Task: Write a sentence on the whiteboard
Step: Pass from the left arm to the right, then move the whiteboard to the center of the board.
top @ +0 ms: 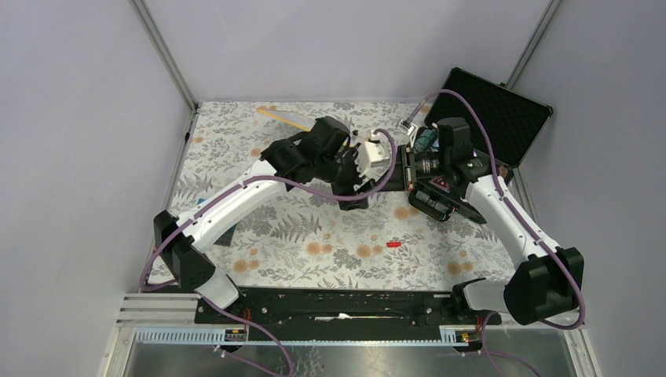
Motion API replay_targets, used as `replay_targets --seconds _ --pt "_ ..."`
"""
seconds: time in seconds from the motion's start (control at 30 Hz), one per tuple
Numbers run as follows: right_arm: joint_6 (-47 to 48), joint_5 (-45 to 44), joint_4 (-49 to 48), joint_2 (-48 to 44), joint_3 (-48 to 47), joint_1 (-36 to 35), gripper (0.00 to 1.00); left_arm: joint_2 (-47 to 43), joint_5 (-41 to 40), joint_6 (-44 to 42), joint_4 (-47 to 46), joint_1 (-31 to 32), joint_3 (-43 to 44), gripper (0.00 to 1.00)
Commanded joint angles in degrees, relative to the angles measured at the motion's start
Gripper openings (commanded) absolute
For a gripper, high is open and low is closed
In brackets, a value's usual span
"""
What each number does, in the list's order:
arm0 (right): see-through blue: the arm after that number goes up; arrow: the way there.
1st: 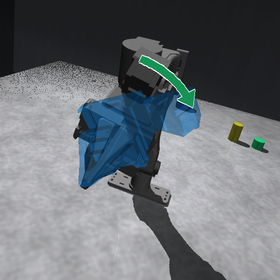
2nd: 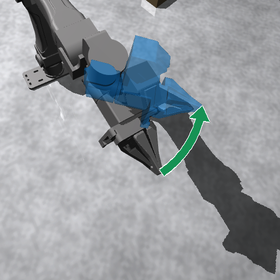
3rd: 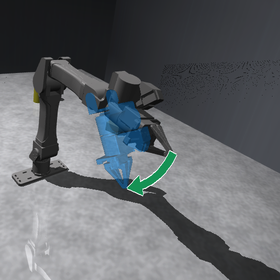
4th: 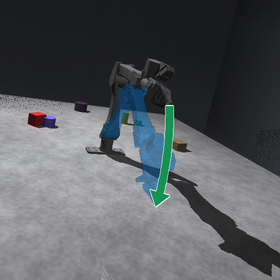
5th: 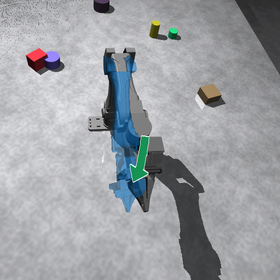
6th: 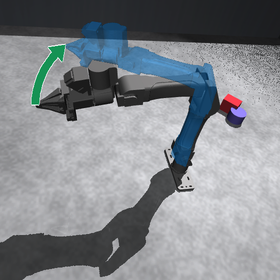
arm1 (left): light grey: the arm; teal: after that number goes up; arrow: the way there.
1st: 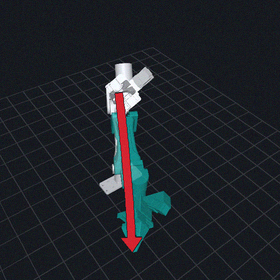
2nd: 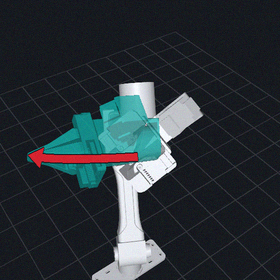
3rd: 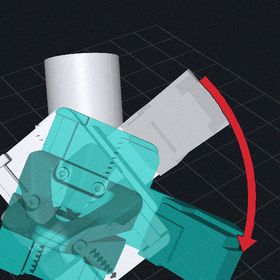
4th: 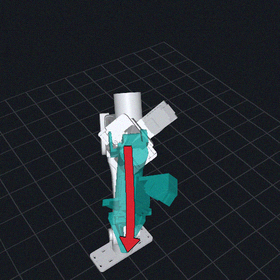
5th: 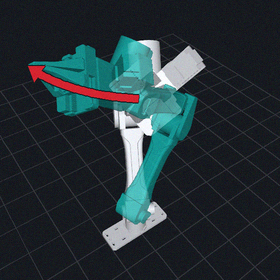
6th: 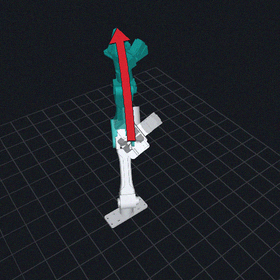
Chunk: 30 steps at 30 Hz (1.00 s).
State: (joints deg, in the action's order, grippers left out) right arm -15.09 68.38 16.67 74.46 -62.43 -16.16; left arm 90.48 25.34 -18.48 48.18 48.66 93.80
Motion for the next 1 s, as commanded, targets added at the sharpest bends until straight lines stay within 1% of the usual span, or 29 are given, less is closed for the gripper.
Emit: replay_targets --seconds 0.0,0.1,0.2,0.23,0.3,0.4,0.47,0.5,0.53,0.57,0.6,0.67,0.77,0.83,0.9,0.97 --pt "3.5 -1.2 2.8 0.9 -4.9 3.0 0.0 -3.5 -1.1 1.5 -6.5 -4.8 -2.9 0.77" --pt "1.0 1.7 0.6 2.1 -7.1 10.9 0.0 -3.7 -3.9 -1.5 -5.0 -5.6 -0.1 0.79" --pt "-4.2 4.3 -6.1 2.3 -7.0 20.4 0.0 -1.3 -5.6 -2.7 -1.3 -5.6 7.8 0.79" --pt "-5.5 4.5 -8.2 2.2 -6.7 22.8 0.0 -0.1 -7.7 -2.6 -0.9 -5.6 10.6 0.79" --pt "-9.8 4.8 -13.4 2.6 -5.4 26.7 0.0 1.9 -14.3 -1.1 -3.5 -5.6 15.4 0.78" --pt "-13.4 4.2 -19.8 3.0 -3.2 30.4 0.0 6.1 -25.3 0.3 -8.6 -6.1 21.1 0.76" --pt "-13.6 3.7 -21.4 2.8 -1.9 31.3 0.0 11.0 -30.3 1.0 -8.9 -6.9 26.6 0.74" --pt "-13.4 3.3 -21.5 2.5 -1.2 31.4 0.0 13.8 -31.0 1.7 -8.1 -7.8 30.2 0.73" --pt "-13.4 3.2 -22.1 2.1 -0.5 31.5 0.0 15.9 -29.6 2.1 -7.1 -8.7 33.3 0.71" --pt "-13.8 3.0 -23.0 1.7 0.5 31.5 0.0 16.9 -26.5 1.7 -6.8 -9.6 34.8 0.7" --pt "-13.8 2.9 -23.7 1.4 1.1 31.5 0.0 16.5 -22.9 0.9 -8.7 -10.2 32.4 0.69" --pt "-13.3 2.7 -23.7 1.1 1.7 31.6 0.0 13.7 -19.8 -2.1 -12.9 -9.1 26.4 0.68" --pt "-13.1 2.1 -23.8 1.1 1.8 32.0 0.0 12.0 -21.8 -9.3 -11.0 -3.5 22.4 0.62" --pt "-13.2 1.9 -23.9 1.5 1.7 32.4 0.0 8.7 -22.6 -12.0 -12.1 -0.8 16.2 0.59" --pt "-13.3 1.9 -23.8 2.1 1.6 33.1 0.0 4.6 -19.9 -14.2 -12.6 0.2 9.3 0.58" --pt "-13.5 2.2 -23.8 2.8 1.5 33.9 0.0 1.2 -20.0 -16.3 -12.6 1.2 3.0 0.55"
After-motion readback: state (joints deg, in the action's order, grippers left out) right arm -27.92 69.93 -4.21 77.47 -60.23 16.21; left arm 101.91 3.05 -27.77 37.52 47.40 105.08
